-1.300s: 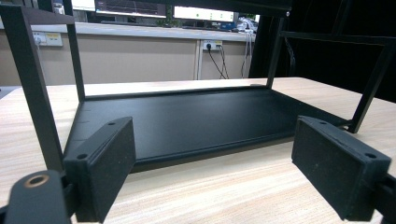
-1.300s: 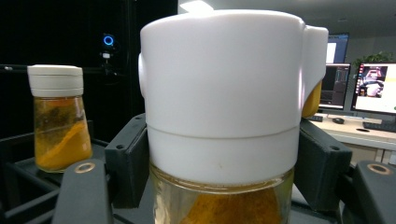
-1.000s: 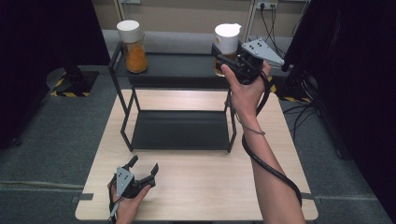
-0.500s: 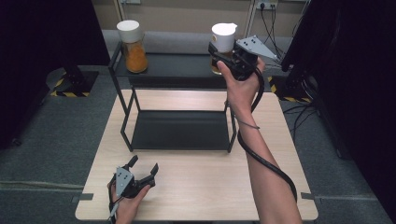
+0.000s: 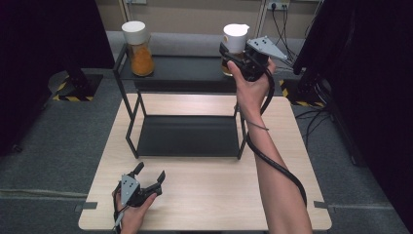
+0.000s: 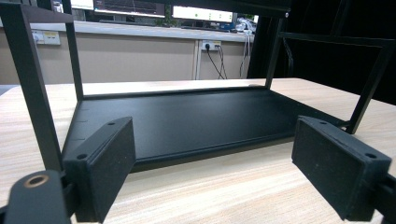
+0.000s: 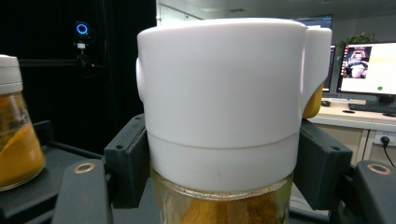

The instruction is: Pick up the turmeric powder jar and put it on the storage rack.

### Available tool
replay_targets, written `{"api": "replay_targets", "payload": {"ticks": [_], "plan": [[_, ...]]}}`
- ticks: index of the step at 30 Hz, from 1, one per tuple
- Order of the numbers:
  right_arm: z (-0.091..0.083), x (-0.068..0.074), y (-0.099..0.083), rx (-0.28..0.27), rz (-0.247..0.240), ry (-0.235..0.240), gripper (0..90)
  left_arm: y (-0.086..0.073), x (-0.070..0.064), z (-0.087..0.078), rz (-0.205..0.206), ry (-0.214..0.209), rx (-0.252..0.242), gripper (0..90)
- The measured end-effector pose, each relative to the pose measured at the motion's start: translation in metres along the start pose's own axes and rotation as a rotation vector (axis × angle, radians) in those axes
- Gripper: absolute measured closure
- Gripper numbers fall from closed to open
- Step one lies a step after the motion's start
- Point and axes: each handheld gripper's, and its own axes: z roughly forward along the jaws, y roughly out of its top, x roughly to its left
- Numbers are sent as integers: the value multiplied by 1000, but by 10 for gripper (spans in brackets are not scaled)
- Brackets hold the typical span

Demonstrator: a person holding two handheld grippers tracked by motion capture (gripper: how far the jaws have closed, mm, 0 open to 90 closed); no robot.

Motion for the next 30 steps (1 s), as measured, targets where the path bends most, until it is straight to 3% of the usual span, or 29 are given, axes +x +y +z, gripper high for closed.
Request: {"api": "replay_targets", "payload": {"ticks": [10, 30], "plan": [[8, -3, 0, 6, 2, -30, 304, 0, 0, 0, -3, -1, 0, 132], [16, 1, -3, 5, 2, -40, 302, 0, 1, 0, -5, -2, -1, 132]]}}
